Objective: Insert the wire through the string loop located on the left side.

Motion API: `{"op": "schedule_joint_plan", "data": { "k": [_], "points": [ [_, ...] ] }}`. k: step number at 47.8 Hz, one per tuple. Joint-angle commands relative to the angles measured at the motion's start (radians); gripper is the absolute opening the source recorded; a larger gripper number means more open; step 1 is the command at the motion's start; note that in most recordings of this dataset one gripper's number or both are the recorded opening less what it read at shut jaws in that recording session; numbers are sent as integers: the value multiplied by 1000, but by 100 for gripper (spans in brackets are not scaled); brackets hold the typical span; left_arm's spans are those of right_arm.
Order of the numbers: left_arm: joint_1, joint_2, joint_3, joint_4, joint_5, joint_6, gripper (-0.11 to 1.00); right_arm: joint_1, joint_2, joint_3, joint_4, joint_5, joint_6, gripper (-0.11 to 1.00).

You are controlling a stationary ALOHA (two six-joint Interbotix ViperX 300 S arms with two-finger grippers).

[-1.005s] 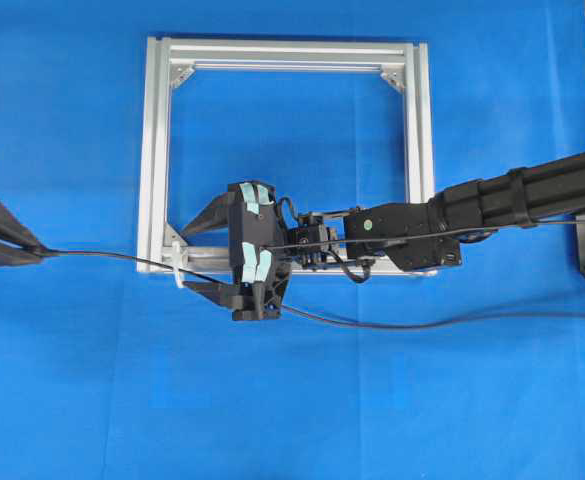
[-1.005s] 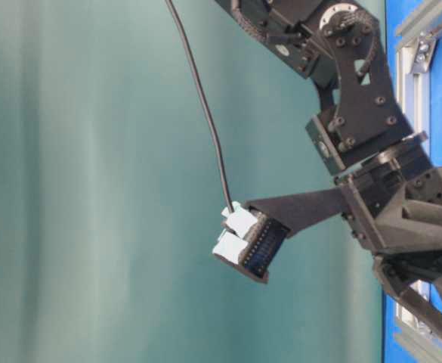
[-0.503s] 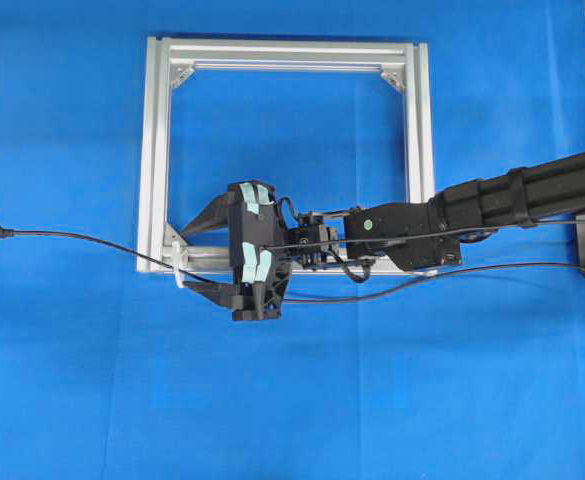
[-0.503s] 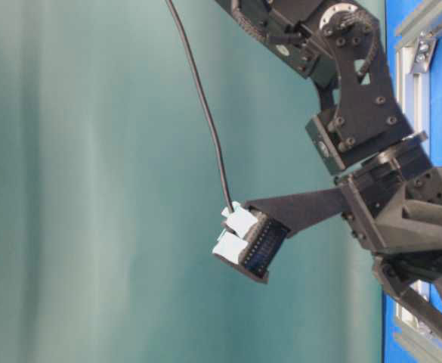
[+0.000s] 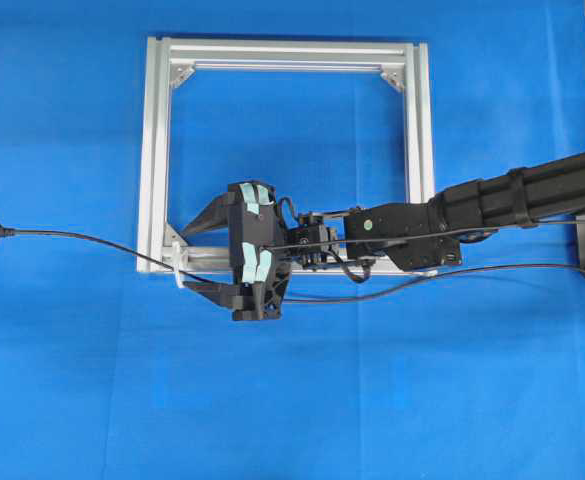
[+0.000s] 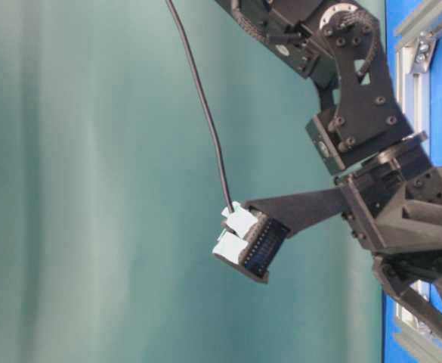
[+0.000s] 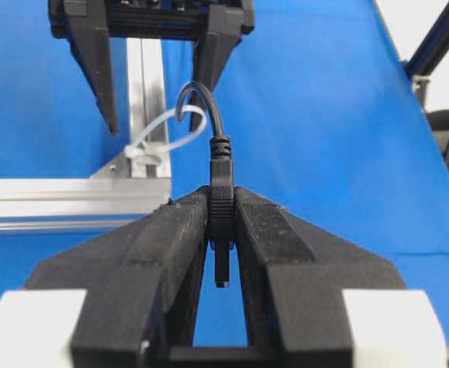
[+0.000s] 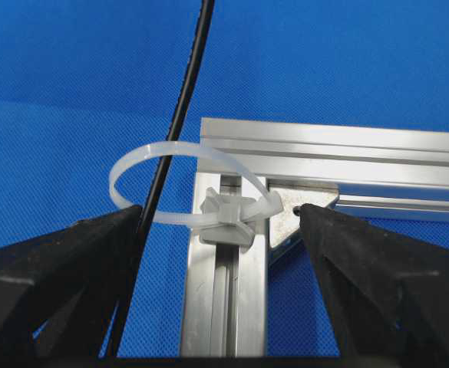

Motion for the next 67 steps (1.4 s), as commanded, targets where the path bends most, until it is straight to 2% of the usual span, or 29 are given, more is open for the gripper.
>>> {"op": "schedule_joint_plan", "data": {
  "k": [1,9,13,19,33,67],
  "points": [
    [2,21,-3,3,-15,0,20,5,-60,-6,2,-2,-2,95],
    [5,35,8,3,-26,0,70,5,-72,-5,0,-2,-5,95],
    [8,38,9,3,-28,0,88,5,-75,-5,-2,0,-5,95],
    [17,38,9,3,-26,0,84,5,-77,-5,-2,0,-5,95],
    [38,38,9,3,-28,0,84,5,-89,-3,-2,12,-5,95],
    [48,38,9,3,-28,0,84,-14,-285,-5,-8,144,-8,95]
  ]
}}
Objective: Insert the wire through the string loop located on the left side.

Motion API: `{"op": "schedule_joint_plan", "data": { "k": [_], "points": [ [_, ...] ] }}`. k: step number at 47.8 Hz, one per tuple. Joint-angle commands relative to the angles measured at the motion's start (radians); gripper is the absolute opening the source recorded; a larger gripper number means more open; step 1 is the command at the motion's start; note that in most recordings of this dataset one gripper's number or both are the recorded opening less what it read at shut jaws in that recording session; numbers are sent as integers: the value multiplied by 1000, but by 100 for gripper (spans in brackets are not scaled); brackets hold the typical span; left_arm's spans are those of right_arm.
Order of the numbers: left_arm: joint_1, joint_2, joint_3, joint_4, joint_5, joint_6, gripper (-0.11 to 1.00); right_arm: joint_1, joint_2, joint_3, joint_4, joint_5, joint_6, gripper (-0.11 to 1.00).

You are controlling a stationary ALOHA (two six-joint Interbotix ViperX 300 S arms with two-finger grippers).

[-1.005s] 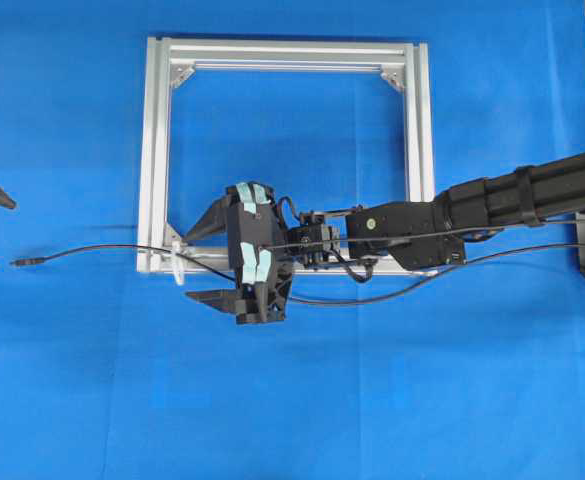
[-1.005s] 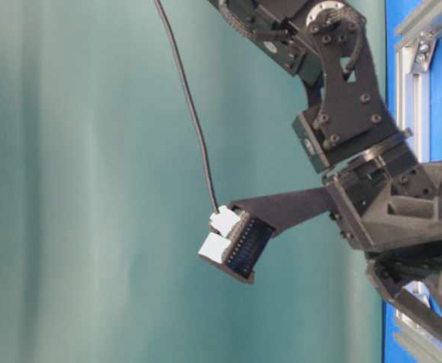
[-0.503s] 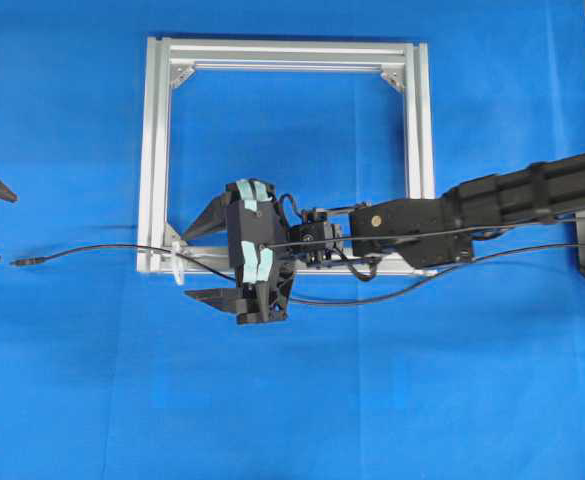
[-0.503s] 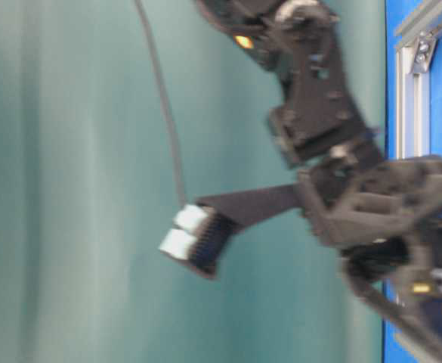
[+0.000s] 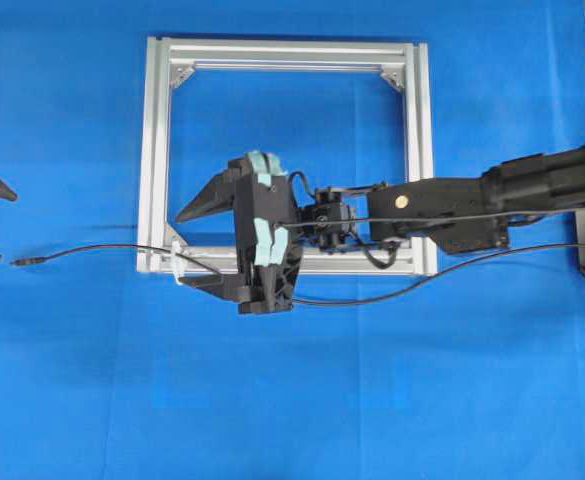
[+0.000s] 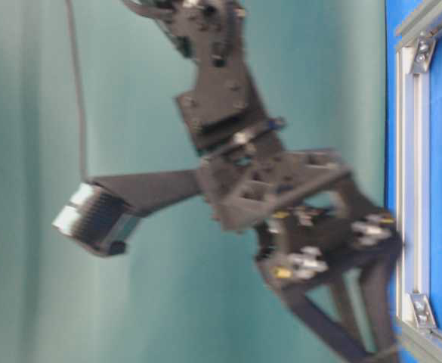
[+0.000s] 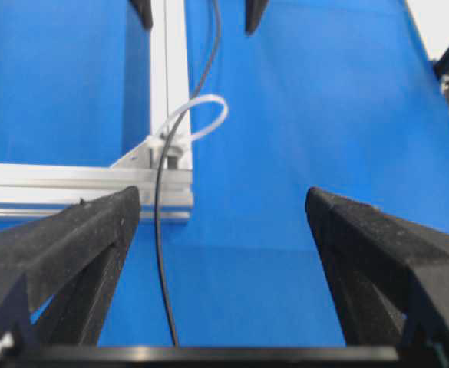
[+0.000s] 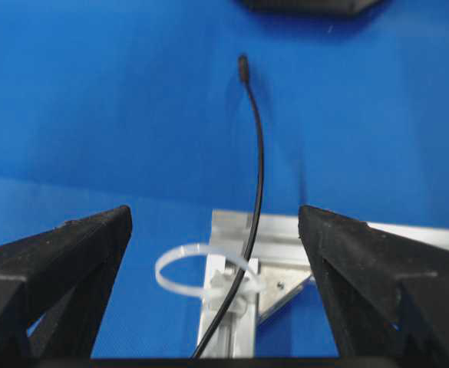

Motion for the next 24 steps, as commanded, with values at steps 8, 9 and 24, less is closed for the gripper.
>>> {"op": "schedule_joint_plan", "data": {
  "k": [8,9,24],
  "points": [
    [8,17,-11,3,-9,0,84,-12,-121,-9,-15,55,-2,95],
    [8,17,-11,3,-9,0,84,-14,-126,-8,-17,58,-2,95],
    [8,17,-11,3,-9,0,84,-21,-155,-8,-26,84,-2,95]
  ]
}}
